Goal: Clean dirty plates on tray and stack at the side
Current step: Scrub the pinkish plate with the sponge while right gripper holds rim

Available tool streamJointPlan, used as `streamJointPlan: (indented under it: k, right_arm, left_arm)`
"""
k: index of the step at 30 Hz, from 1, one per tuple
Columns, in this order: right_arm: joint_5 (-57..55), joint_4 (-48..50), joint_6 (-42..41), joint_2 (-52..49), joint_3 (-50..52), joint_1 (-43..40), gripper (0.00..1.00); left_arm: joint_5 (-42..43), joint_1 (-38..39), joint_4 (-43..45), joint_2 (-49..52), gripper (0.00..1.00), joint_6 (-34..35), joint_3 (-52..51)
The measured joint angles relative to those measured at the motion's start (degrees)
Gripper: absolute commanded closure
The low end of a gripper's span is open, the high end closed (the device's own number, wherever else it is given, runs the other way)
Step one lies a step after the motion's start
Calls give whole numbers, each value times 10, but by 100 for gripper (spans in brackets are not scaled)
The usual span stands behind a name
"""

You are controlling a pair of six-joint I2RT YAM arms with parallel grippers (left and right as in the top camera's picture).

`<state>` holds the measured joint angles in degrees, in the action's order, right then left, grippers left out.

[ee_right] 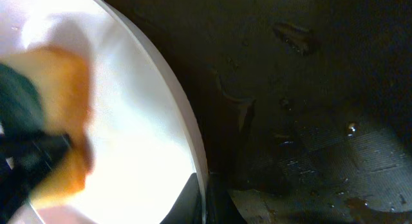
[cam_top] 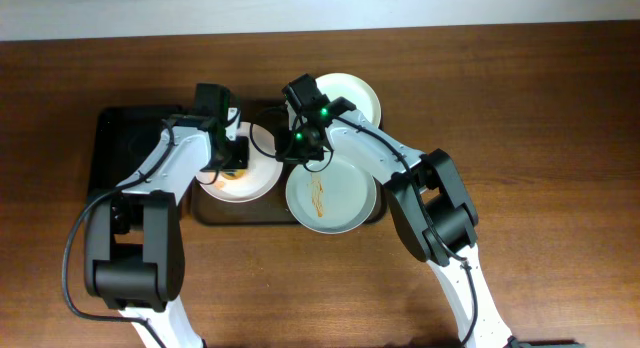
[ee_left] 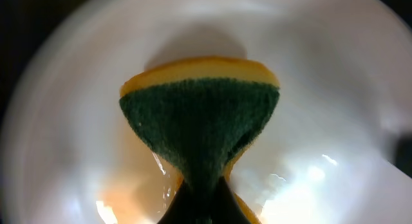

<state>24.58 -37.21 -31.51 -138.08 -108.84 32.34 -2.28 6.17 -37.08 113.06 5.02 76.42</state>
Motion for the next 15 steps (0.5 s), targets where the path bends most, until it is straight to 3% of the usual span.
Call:
streamJointPlan:
  k: [3,6,10,12,15]
  right_arm:
    - [0,0,0,0,0,0,96]
    - [2,0,0,0,0,0,96]
    - [2,0,0,0,0,0,96]
    - [2,0,0,0,0,0,96]
    - [2,-1,-1,0,0,0,96]
  left_arm:
    - [-98,-3,-9,1,99,45,0]
    - [-113,-3,-78,2,99,78,2]
    - [23,-5,-116,2,99,14,3]
    - [101,-6,-97,2,99,-28,3]
    - [150,-7,-36,5,99,-50,3]
